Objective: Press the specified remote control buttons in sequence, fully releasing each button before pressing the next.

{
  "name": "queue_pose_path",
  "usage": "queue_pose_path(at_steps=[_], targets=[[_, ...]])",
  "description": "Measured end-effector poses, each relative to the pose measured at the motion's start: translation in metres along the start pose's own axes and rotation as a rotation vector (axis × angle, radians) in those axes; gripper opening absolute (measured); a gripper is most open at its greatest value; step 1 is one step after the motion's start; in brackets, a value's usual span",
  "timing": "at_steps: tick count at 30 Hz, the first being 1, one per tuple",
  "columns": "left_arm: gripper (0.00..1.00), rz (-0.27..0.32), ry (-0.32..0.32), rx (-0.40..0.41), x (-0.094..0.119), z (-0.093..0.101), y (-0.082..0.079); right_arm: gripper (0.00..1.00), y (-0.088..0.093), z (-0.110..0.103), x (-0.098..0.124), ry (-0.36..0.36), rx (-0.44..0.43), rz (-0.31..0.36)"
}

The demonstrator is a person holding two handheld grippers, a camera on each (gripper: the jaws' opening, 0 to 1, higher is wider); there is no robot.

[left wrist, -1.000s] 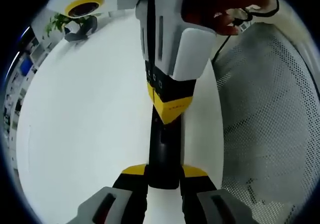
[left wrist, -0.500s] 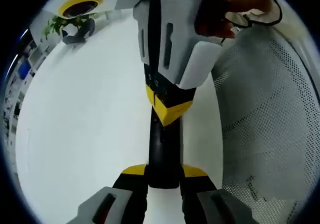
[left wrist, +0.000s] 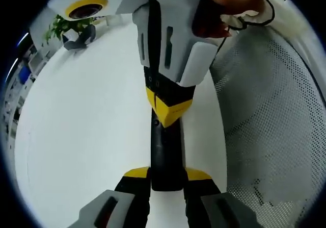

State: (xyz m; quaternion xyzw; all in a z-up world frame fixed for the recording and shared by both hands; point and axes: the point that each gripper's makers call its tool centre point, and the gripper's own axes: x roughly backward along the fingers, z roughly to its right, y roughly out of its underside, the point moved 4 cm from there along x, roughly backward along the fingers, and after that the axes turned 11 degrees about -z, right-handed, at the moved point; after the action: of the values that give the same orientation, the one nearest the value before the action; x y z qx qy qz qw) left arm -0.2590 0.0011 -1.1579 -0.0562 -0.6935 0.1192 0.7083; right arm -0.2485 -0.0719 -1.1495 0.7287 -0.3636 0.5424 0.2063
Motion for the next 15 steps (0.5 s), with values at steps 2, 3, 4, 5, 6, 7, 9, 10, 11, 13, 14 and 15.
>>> queue_pose_path(at_steps=[2, 3, 4, 5, 6, 7, 9, 10, 11, 13, 14, 15], targets=[[0.23, 0.001, -0.006, 0.003, -0.0003, 0.0002, 0.0000, 0.00, 0.0005, -0.0005, 0.0006, 0.006, 0.005, 0.001], [0.23, 0.001, -0.010, 0.004, -0.0005, 0.0004, -0.0001, 0.00, -0.0006, 0.0010, 0.0009, 0.014, 0.007, 0.009], [0.23, 0.001, -0.010, 0.004, -0.0005, 0.0004, -0.0001, 0.00, -0.0015, 0.0019, 0.0010, 0.019, 0.010, 0.017], [0.23, -0.001, -0.012, 0.004, -0.0004, 0.0008, -0.0004, 0.00, -0.0020, 0.0026, 0.0012, 0.023, 0.010, 0.022], [0.23, -0.003, -0.013, 0.005, -0.0004, 0.0009, -0.0006, 0.00, -0.0028, 0.0033, 0.0014, 0.030, 0.010, 0.031], [0.24, -0.006, -0.013, 0.007, -0.0002, 0.0013, -0.0010, 0.00, -0.0040, 0.0042, 0.0021, 0.044, 0.019, 0.045], [0.24, -0.007, -0.013, 0.015, -0.0004, 0.0010, -0.0010, 0.00, -0.0036, 0.0035, 0.0025, 0.048, 0.026, 0.045], [0.24, -0.006, -0.013, 0.016, -0.0002, 0.0011, -0.0011, 0.00, -0.0032, 0.0036, 0.0030, 0.043, 0.023, 0.047], [0.24, -0.005, -0.013, 0.019, 0.0000, 0.0012, -0.0011, 0.00, -0.0029, 0.0045, 0.0034, 0.029, 0.010, 0.053], [0.24, -0.006, -0.014, 0.030, -0.0001, 0.0008, -0.0013, 0.00, -0.0023, 0.0054, 0.0039, 0.008, -0.004, 0.063], [0.23, -0.008, -0.015, 0.033, -0.0001, 0.0008, -0.0014, 0.00, -0.0016, 0.0067, 0.0046, -0.003, -0.015, 0.070], [0.23, -0.009, -0.016, 0.033, -0.0002, 0.0008, -0.0014, 0.00, -0.0012, 0.0083, 0.0046, -0.004, -0.023, 0.072]])
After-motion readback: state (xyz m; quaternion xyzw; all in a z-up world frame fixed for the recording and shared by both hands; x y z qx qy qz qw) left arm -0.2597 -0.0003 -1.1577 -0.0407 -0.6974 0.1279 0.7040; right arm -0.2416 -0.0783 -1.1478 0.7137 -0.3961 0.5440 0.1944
